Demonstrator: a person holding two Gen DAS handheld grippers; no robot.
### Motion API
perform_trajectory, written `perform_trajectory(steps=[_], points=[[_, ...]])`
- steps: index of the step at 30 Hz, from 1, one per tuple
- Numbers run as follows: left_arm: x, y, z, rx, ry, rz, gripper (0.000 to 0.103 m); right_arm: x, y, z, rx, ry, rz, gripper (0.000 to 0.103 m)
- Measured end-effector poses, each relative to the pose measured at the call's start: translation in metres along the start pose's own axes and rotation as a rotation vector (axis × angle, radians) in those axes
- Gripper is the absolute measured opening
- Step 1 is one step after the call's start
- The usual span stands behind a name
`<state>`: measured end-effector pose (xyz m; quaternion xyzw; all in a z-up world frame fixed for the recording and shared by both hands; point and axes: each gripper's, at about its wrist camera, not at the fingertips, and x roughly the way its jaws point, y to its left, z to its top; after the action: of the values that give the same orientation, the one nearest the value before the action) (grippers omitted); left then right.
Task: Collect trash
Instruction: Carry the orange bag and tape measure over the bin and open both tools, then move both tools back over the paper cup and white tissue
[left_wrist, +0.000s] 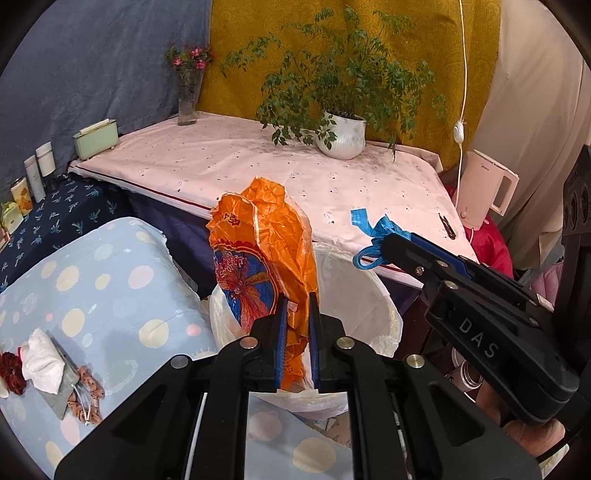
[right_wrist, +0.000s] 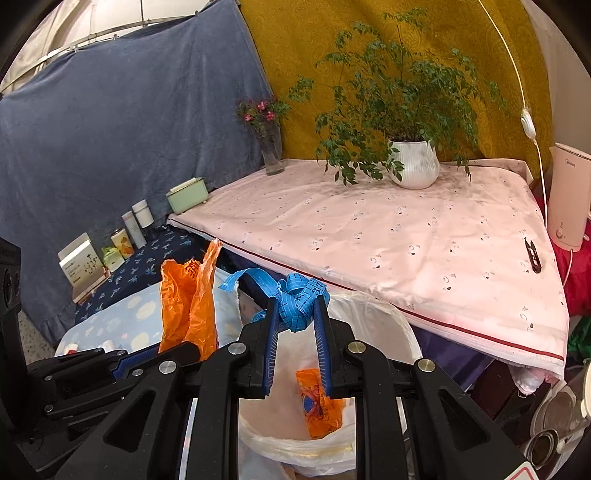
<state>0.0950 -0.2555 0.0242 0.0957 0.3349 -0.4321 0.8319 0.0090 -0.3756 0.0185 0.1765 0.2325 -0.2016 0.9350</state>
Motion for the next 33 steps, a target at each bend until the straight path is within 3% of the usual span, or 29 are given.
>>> perform_trajectory(steps=[3,5,6,7,12,27,33], points=[[0.007,0.000,-0.001,0.002,0.002,-0.003,0.013,0.007,-0.004,0.000,0.006,0.011,-0.007,0.019],[0.011,-0.002,-0.004,0.009,0.006,0.017,0.032,0.012,-0.007,0.000,0.015,0.013,-0.011,0.021],[0.011,-0.001,-0.005,0.012,0.000,0.038,0.052,0.013,-0.008,0.000,0.023,0.009,-0.012,0.024],[0.010,-0.001,-0.006,0.012,-0.015,0.063,0.063,0.015,-0.009,0.000,0.026,0.012,-0.012,0.026],[0.008,0.008,-0.007,-0.011,-0.019,0.099,0.066,0.015,-0.010,0.001,0.031,0.006,-0.016,0.039],[-0.027,0.046,-0.014,-0.103,-0.047,0.159,0.066,-0.006,0.028,0.004,-0.042,-0.023,0.012,0.051],[-0.047,0.065,-0.020,-0.148,-0.067,0.192,0.071,-0.015,0.053,0.004,-0.076,-0.029,0.038,0.052]])
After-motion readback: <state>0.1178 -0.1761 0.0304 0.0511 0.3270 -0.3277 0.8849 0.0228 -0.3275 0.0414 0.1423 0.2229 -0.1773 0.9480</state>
